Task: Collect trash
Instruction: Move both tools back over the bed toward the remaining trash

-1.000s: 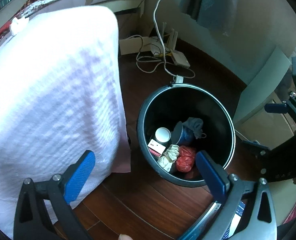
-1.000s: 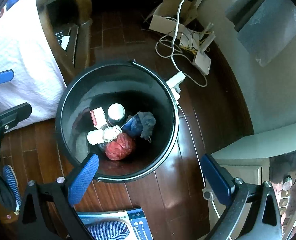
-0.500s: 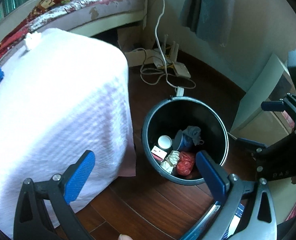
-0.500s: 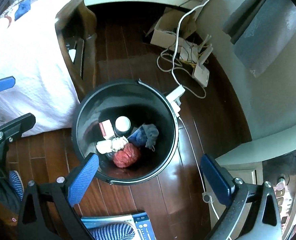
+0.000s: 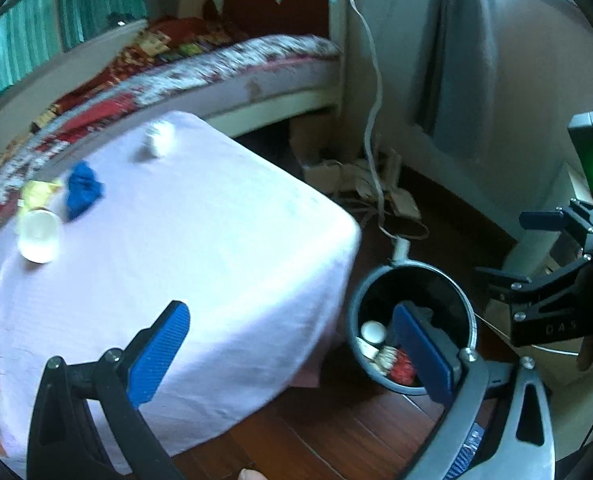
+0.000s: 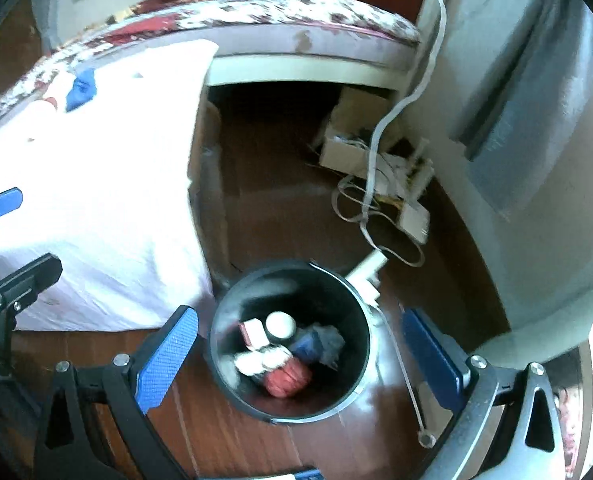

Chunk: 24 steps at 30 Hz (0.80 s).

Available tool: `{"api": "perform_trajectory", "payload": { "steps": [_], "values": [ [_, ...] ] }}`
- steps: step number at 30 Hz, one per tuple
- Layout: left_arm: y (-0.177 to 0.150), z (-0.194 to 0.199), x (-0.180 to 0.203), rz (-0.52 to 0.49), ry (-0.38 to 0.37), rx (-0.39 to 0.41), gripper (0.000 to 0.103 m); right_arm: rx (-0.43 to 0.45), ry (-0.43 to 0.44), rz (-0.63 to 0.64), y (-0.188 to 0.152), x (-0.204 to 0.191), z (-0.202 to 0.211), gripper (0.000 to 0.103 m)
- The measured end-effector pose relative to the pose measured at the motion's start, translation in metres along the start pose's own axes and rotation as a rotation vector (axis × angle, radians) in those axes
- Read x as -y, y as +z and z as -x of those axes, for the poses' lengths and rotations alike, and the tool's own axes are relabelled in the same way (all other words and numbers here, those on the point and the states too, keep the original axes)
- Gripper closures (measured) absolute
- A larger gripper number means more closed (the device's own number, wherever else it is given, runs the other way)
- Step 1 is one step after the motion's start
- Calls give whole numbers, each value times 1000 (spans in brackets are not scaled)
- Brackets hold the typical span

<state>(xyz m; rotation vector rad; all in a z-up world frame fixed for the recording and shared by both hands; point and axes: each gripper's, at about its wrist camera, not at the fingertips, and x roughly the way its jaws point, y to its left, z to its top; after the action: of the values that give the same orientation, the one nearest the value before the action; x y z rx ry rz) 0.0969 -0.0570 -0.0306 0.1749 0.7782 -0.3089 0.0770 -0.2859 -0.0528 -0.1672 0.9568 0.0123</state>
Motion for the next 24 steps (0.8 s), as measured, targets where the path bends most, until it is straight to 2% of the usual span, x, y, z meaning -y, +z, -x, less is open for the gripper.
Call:
{"api": "perform_trajectory", "payload": {
  "steps": [6,11,17,21,24],
  "values": [
    [0,6,-50,59,87,35,1,40,69,53,29,-45,-3,0],
    [-4,7,-91,114,121,26,1,54,126,81,46,-74,-8,0],
    [-10,6,-143,183,186,23,1,109,151,67,76,-102,-19,0],
    [-10,-5,-181,254,224,14,1,133,213,46,95,-121,-27,0],
    [-5,-18,-208,330,268,15,2,149,188,23,110,-131,-31,0]
  ]
}}
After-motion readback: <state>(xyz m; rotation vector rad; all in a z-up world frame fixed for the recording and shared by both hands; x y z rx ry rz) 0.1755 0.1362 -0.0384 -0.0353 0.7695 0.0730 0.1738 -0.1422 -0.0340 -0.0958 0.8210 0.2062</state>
